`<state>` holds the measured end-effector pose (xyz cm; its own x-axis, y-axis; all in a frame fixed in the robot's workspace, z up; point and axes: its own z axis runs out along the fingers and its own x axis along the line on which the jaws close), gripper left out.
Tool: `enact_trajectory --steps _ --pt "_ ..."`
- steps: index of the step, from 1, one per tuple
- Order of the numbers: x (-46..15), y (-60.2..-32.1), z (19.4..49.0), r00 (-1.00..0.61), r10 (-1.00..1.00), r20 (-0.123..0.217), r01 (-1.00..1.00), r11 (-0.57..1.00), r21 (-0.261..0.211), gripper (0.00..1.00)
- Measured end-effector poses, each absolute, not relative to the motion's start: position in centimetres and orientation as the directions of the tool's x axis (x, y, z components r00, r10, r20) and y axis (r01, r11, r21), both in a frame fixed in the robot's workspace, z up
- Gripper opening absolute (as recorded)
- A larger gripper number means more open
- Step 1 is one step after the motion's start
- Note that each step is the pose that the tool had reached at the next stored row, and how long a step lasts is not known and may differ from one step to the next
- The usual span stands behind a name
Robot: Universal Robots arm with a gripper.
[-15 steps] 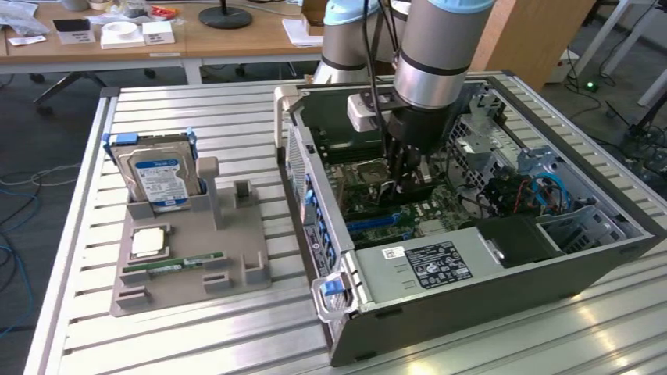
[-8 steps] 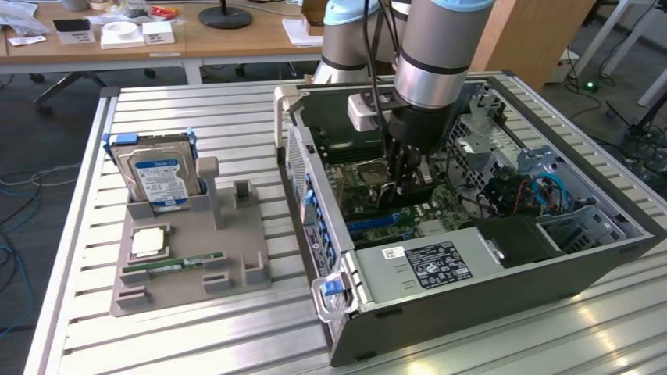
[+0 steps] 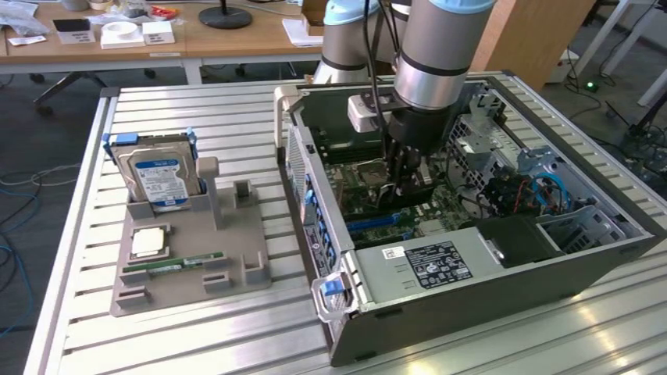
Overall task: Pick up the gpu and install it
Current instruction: 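Insert the gpu into the slot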
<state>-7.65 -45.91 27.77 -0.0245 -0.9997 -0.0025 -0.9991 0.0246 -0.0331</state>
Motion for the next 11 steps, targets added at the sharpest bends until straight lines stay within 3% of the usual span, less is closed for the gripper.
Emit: enact_trajectory --steps 11 --pt "-7.65 -45.91 27.76 -0.025 -0.999 -0.020 -0.999 0.025 -0.031 0.26"
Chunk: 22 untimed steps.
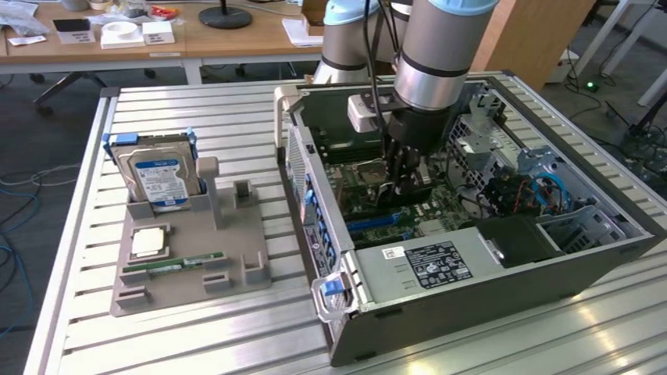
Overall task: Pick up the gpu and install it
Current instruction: 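Insert the gpu into the slot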
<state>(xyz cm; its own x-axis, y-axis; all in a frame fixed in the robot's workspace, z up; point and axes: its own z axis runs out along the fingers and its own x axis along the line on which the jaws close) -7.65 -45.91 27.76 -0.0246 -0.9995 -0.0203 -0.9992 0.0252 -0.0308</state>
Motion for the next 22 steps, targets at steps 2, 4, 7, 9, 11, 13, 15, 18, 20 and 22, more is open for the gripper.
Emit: enact_trajectory --steps 2,4,7,9,11,13,15,18,20,22 --pt "-7.64 -45.91 27.76 -0.025 -0.999 -0.020 -0.999 0.025 -0.028 0.26" --pt "-7.65 -45.91 27.76 -0.025 -0.999 -0.020 -0.999 0.025 -0.024 0.26" --pt "-7.63 -45.91 27.75 -0.025 -0.999 -0.021 -0.999 0.025 -0.021 0.26" --pt "-7.62 -45.91 27.75 -0.025 -0.999 -0.021 -0.999 0.025 -0.020 0.26" --pt "-7.61 -45.95 27.69 -0.025 -0.999 -0.021 -0.999 0.025 -0.019 0.26" --pt "-7.60 -46.01 27.65 -0.025 -0.999 -0.021 -1.000 0.025 -0.018 0.26" --pt "-7.60 -46.03 27.63 -0.025 -0.999 -0.021 -1.000 0.025 -0.018 0.26" --pt "-7.59 -46.04 27.63 -0.025 -0.999 -0.021 -1.000 0.025 -0.018 0.26" --pt "-7.59 -46.04 27.60 -0.025 -0.999 -0.021 -1.000 0.025 -0.018 0.26" --pt "-7.59 -46.04 27.41 -0.025 -0.999 -0.021 -1.000 0.025 -0.018 0.26"
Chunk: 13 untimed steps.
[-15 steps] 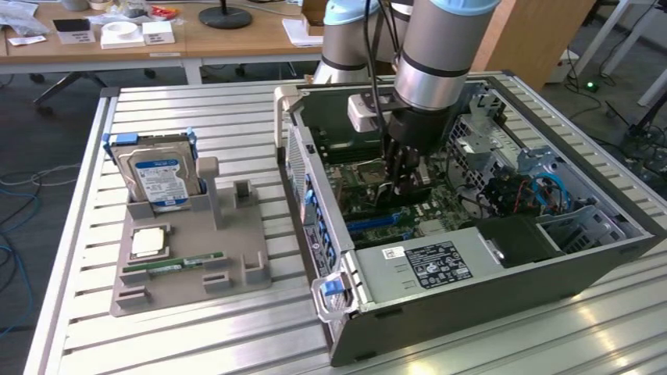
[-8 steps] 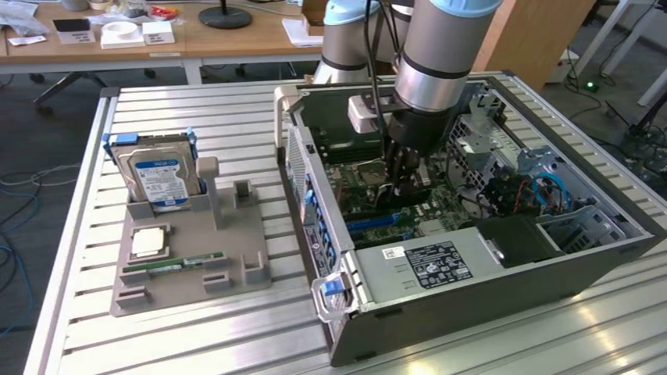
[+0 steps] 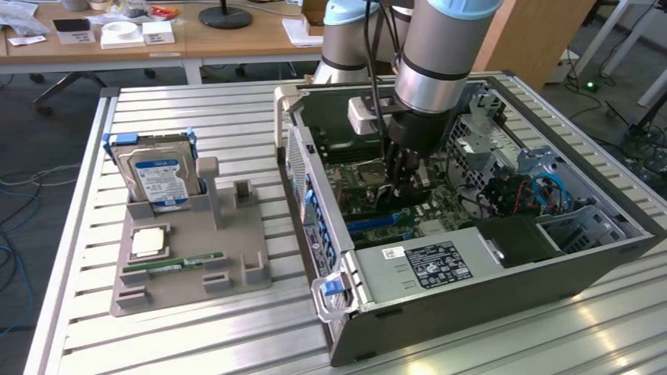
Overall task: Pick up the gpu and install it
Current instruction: 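Insert the gpu into the slot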
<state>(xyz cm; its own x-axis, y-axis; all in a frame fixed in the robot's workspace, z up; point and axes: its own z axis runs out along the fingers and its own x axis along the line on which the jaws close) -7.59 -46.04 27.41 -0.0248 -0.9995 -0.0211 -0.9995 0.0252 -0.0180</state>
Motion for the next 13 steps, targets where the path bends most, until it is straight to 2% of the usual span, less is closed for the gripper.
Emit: enact_trajectory --steps 13 --pt "-7.81 -46.03 26.57 -0.025 -0.999 -0.021 -1.000 0.025 -0.018 0.26"
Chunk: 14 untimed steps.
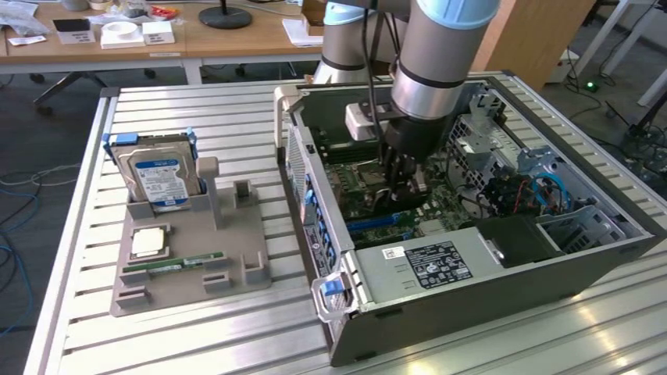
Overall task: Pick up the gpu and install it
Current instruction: 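Insert the gpu into the slot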
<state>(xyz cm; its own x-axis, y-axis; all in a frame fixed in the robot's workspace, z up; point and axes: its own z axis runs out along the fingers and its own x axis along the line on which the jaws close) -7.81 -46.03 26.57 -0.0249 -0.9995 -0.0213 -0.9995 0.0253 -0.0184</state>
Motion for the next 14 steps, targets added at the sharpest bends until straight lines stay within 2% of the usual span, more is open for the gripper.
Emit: enact_trajectory --steps 14 --pt "-8.20 -46.03 26.06 -0.025 -0.999 -0.021 -1.000 0.025 -0.019 0.26"
